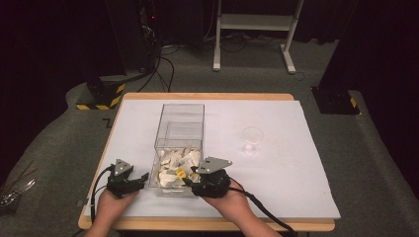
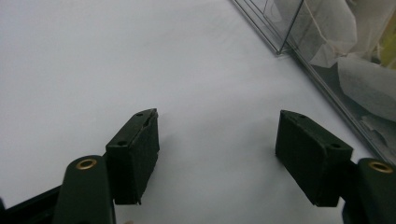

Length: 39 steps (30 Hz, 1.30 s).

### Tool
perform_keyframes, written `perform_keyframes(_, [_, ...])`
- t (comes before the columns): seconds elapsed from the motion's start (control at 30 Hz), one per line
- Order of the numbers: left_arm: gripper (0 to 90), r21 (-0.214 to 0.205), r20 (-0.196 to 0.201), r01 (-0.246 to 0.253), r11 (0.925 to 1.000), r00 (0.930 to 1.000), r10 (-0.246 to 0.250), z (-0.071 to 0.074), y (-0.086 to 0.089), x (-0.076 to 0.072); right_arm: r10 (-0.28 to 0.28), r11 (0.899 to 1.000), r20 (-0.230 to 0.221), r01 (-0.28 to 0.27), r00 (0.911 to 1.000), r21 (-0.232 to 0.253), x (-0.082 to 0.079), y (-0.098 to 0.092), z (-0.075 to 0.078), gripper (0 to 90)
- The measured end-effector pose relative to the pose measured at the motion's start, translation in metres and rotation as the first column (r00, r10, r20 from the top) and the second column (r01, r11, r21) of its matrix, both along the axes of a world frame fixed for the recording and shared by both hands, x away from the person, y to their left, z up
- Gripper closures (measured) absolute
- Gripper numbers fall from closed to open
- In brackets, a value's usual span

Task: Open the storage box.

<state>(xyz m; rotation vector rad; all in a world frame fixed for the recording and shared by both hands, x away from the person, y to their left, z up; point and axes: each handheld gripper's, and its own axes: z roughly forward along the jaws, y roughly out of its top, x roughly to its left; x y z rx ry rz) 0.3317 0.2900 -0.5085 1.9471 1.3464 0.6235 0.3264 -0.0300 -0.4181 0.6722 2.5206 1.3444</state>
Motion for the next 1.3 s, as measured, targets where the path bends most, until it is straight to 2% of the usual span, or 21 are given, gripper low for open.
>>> perform_keyframes(0.23, [30.4,-0.001,-0.001,0.001,1.0000,1.0000,-0.001,0.000,0.000,0.000,0.036,0.999,-0.023,-0.037,0.9991,-0.032,-0.003,0.006,-0.004,63.4])
perform_keyframes(0.6, [30.4,-0.002,-0.001,0.001,1.0000,1.0000,-0.001,0.000,0.000,0.000,0.039,0.995,-0.038,-0.042,0.9985,-0.088,0.002,0.015,-0.011,72.4])
perform_keyframes(0.83, [30.4,-0.002,-0.001,0.001,1.0000,1.0000,-0.001,0.000,0.000,0.000,0.047,0.992,-0.030,-0.050,0.9984,-0.113,0.000,0.018,-0.016,86.8])
perform_keyframes(1.13, [30.4,-0.001,-0.001,0.001,1.0000,1.0000,-0.001,0.000,0.000,0.000,0.043,0.996,0.025,-0.041,0.9988,-0.082,-0.003,0.014,-0.010,89.3])
perform_keyframes(1.3, [30.4,-0.001,0.000,0.001,1.0000,1.0000,-0.001,0.000,0.000,0.000,0.030,0.997,0.034,-0.028,0.9990,-0.066,-0.002,0.010,-0.006,89.2])
